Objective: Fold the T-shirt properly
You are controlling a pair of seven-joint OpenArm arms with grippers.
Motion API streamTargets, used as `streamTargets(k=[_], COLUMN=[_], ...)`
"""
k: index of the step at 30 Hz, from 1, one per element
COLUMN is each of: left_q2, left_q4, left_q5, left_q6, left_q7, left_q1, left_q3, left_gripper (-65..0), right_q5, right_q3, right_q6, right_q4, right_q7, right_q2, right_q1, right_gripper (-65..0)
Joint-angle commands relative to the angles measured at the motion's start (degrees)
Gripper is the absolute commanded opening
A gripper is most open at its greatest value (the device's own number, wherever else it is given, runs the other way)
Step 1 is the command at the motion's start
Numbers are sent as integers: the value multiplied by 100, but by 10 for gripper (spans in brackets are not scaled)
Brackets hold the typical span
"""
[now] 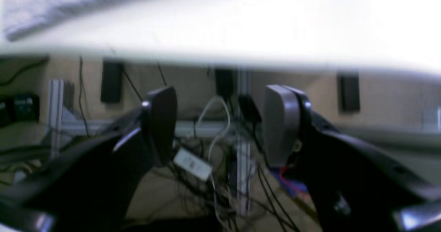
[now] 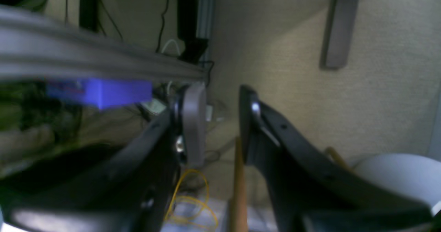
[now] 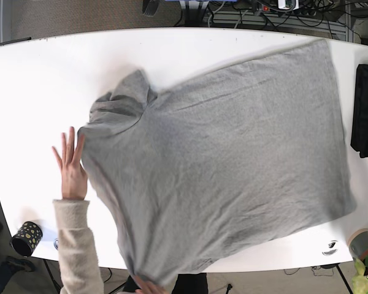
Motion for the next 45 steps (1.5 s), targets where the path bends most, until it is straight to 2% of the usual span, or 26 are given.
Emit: streamTargets(k=[1,3,7,16,22,27,30,32,33,35,39,42,45], left_q2=[5,22,22,5,31,31,31,14,14,-4,-4,5,5], left_q4=[199,234,287,296,296,278,261,261,261,252,208,173,155], left_q5=[-47,-47,-47,-82,-91,-91,-82,-82,-82,-82,-73,-73,-73], left_q6=[-12,-12,-12,-12,14,14,23,23,23,23,23,5,-4], left_q7=[-88,-88,-88,-88,-97,-97,-88,-88,-88,-88,61,457,782], left_q1=[126,91,-6,-296,-630,-867,-990,-1061,-1078,-1149,-1333,-1483,-1746], left_q3=[8,26,26,17,-9,-9,-9,-9,-18,-18,-71,-255,-449], left_gripper=[-292,-292,-292,-289,-175,-168,-168,-168,-168,-168,-168,-171,-171], right_q5=[211,290,343,967,1011,1020,1020,1090,1169,1530,2224,2769,3191], right_q3=[130,244,305,314,288,279,279,288,305,323,525,640,868], right_q6=[115,247,344,344,344,344,344,361,405,669,977,1144,1170], right_q4=[296,446,683,1114,1307,1307,1307,1307,1307,1298,1298,1281,1254], right_q7=[4,-14,-23,-23,-32,-40,-366,-726,-849,-1201,-1728,-2177,-2695], right_q2=[34,-1,-10,43,8,34,25,8,-1,-1,-1,-10,-10], right_q1=[-142,-151,-160,16,385,693,913,1106,1185,1335,1432,1599,1774], right_gripper=[-498,-498,-498,-498,-491,-490,-488,-463,-439,-354,-250,-227,-225])
